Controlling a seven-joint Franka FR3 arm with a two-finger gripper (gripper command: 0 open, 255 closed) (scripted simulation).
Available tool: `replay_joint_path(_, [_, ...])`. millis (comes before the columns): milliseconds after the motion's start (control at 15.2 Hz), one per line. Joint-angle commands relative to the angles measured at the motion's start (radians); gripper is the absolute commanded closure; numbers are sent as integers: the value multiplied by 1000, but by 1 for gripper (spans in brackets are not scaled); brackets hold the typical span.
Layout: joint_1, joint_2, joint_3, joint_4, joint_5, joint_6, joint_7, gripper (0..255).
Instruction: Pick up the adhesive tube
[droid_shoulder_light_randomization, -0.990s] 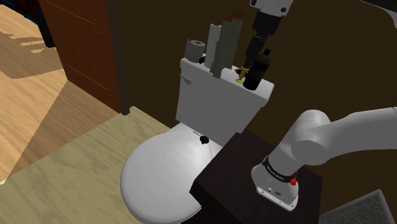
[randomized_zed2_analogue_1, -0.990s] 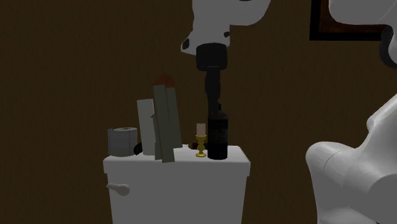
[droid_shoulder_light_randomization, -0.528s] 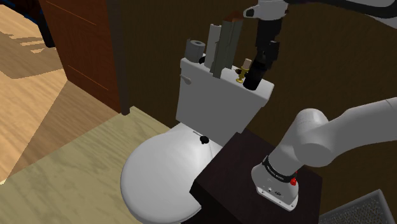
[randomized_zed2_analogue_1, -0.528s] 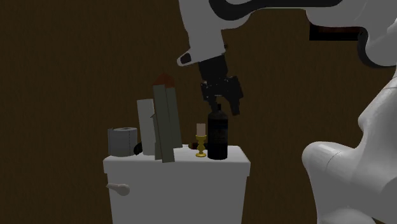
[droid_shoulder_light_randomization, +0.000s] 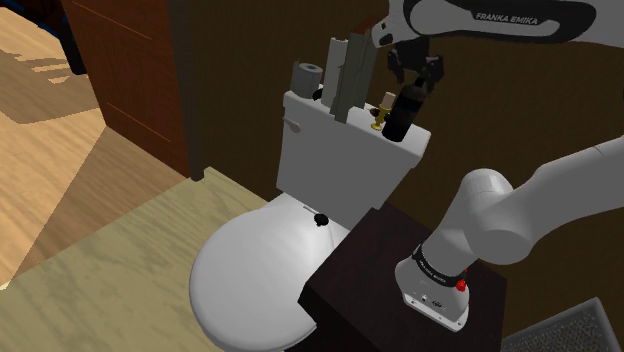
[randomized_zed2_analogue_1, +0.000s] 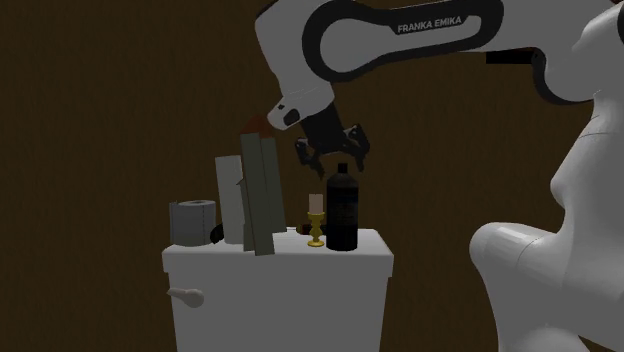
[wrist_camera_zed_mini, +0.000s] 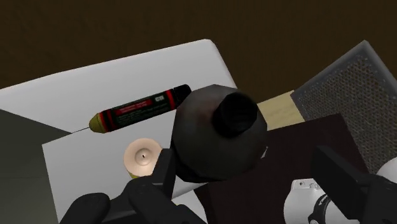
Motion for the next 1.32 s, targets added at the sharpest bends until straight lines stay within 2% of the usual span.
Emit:
replay_joint_path(0, [8, 6, -7, -18, -25, 21, -35, 0])
replay_joint_path(462, [7, 0, -21, -92, -27, 79, 2, 0])
replay_joint_path(528, [7, 1, -20, -91, -26, 79, 2, 255])
replay_joint_path(1254, [7, 2, -15, -66, -26, 58, -11, 255])
